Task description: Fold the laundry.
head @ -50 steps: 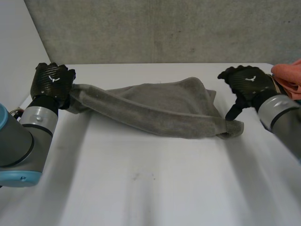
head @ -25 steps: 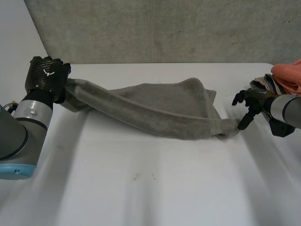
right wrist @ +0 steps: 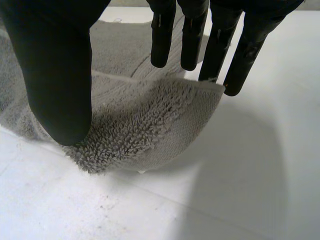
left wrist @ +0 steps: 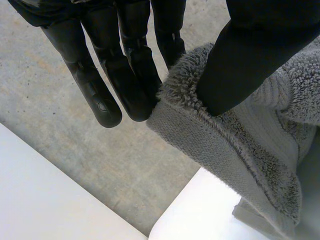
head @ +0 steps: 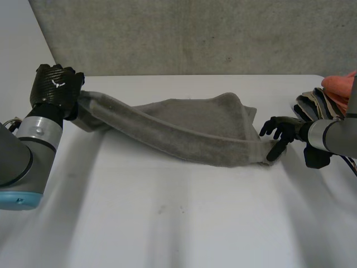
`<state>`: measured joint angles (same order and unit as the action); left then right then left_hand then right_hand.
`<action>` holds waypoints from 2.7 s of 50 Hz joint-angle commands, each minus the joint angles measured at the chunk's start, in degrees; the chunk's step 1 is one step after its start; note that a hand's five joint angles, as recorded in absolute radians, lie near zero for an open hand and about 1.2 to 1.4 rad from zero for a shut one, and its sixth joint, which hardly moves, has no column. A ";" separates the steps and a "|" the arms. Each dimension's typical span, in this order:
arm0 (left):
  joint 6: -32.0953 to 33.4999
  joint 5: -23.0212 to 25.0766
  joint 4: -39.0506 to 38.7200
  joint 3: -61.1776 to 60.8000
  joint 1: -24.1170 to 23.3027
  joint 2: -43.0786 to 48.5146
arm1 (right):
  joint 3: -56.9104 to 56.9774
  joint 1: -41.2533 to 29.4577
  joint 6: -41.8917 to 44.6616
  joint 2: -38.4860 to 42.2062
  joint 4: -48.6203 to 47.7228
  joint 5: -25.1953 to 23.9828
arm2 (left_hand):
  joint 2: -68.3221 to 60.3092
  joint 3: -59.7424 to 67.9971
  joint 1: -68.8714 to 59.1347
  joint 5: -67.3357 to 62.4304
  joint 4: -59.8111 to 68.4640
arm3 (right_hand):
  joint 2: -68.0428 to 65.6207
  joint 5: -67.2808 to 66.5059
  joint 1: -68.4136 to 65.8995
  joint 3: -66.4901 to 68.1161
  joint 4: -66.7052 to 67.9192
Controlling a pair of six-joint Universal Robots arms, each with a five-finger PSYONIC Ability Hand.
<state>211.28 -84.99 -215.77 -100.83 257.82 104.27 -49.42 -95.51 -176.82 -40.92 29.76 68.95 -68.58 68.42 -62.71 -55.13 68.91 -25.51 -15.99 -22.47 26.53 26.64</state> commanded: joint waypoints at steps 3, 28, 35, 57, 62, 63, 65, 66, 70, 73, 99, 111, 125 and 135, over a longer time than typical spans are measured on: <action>0.01 0.00 0.00 0.01 1.11 -0.04 | -0.06 -0.21 0.51 0.75 0.38 1.36 | -11.42 11.58 -17.29 -14.87 11.09 | -7.62 -7.13 -10.66 6.60 6.49; 0.36 0.00 12.29 -3.67 1.46 -6.09 | -21.31 0.50 19.84 -21.65 -5.85 2.68 | -11.42 11.58 -17.29 -14.87 11.09 | -54.49 -54.01 -57.53 53.47 53.36; 5.79 2.63 28.97 -6.13 2.51 -14.53 | -34.30 0.59 37.11 -35.08 -6.39 2.86 | -11.42 11.58 -17.29 -14.87 11.09 | -54.49 -54.01 -57.53 53.47 53.36; 20.75 2.72 31.65 -2.46 1.90 -0.49 | -37.70 0.16 58.43 -28.18 -18.05 10.31 | -11.42 11.58 -17.29 -14.87 11.09 | -54.49 -54.01 -57.53 53.47 53.36; 20.75 1.67 24.71 5.54 0.85 5.58 | -29.78 -4.94 58.17 -22.90 -26.06 15.77 | -11.42 11.58 -17.29 -14.87 11.09 | -54.49 -54.01 -57.53 53.47 53.36; 20.84 1.15 23.48 7.03 0.59 6.28 | -28.55 -5.56 58.17 -22.19 -27.73 16.13 | -11.42 11.58 -17.29 -14.87 11.09 | -54.49 -54.01 -57.53 53.47 53.36; 20.93 -0.70 19.35 12.04 -0.21 8.31 | -24.52 -7.05 57.91 -20.53 -33.42 16.48 | -11.42 11.58 -17.29 -14.87 11.09 | -54.49 -54.01 -57.53 53.47 53.36; 20.93 -1.40 17.77 13.97 -0.38 8.92 | -22.93 -7.41 57.56 -20.08 -35.72 16.48 | -11.42 11.58 -17.29 -14.87 11.09 | -54.49 -54.01 -57.53 53.47 53.36; 20.84 -4.22 9.86 23.55 -1.17 11.47 | -15.54 -8.55 52.82 -18.76 -49.16 16.92 | -11.42 11.58 -17.29 -14.87 11.09 | -54.49 -54.01 -57.53 53.47 53.36; 20.49 -4.57 2.04 29.79 -1.09 11.65 | -11.05 -8.47 47.63 -18.76 -60.93 17.27 | -11.42 11.58 -17.29 -14.87 11.09 | -54.49 -54.01 -57.53 53.47 53.36; 6.69 -3.78 -4.58 13.57 -0.21 16.75 | -28.07 -9.52 42.61 -16.13 -62.12 16.92 | -11.42 11.58 -17.29 -14.87 11.09 | -54.49 -54.01 -57.53 53.47 53.36; 10.46 -3.87 6.13 -8.32 -0.56 2.35 | -39.60 -6.64 44.37 -26.20 -33.78 15.25 | -11.42 11.58 -17.29 -14.87 11.09 | -54.49 -54.01 -57.53 53.47 53.36; 16.53 -2.03 36.57 -16.60 1.64 -15.24 | -41.20 4.72 57.56 -35.81 -2.14 7.16 | -11.42 11.58 -17.29 -14.87 11.09 | -54.49 -54.01 -57.53 53.47 53.36; 16.80 -1.32 23.30 -5.62 0.76 -1.10 | -34.17 -0.11 51.23 -24.22 -19.03 8.57 | -11.42 11.58 -17.29 -14.87 11.09 | -54.49 -54.01 -57.53 53.47 53.36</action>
<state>227.81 -86.16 -183.91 -113.52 259.43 93.47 -88.87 -91.16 -121.23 -73.18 21.85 76.17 -68.67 68.48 -62.71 -55.13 68.94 -67.25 -57.15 -56.62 67.72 68.05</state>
